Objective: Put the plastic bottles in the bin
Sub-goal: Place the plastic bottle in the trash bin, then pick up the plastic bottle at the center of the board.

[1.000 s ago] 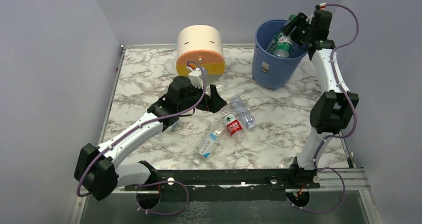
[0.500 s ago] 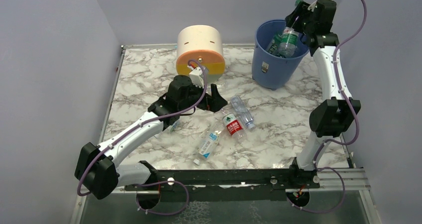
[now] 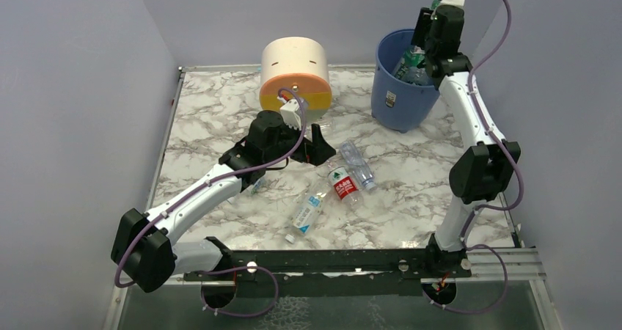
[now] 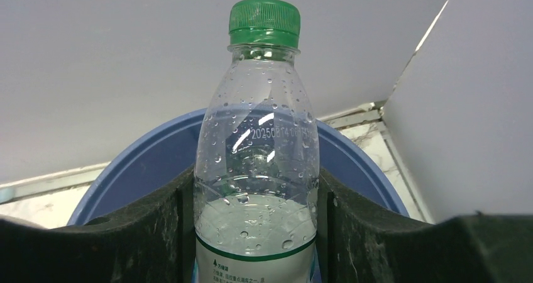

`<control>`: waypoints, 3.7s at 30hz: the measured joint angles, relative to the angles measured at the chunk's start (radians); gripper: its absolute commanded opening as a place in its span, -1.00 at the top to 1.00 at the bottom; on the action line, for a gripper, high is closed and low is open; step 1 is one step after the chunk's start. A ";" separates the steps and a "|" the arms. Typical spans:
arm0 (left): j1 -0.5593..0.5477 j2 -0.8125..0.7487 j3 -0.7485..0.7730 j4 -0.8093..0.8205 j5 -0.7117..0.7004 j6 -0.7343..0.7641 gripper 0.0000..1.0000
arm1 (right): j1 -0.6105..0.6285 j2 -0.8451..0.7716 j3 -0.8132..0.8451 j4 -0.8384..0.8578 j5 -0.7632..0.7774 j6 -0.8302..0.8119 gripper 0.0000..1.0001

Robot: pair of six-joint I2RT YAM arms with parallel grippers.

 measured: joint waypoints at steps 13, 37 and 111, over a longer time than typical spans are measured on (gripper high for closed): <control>0.000 0.000 0.000 0.000 0.000 0.000 -0.98 | 0.159 0.000 -0.117 0.310 0.284 -0.328 -0.35; 0.000 -0.008 0.000 -0.002 0.000 0.000 -0.98 | 0.219 0.076 -0.215 0.730 0.514 -0.813 -0.99; -0.394 0.095 -0.203 -0.400 -0.409 -0.240 -0.20 | 0.242 -0.550 -0.748 -0.051 -0.577 0.274 -0.99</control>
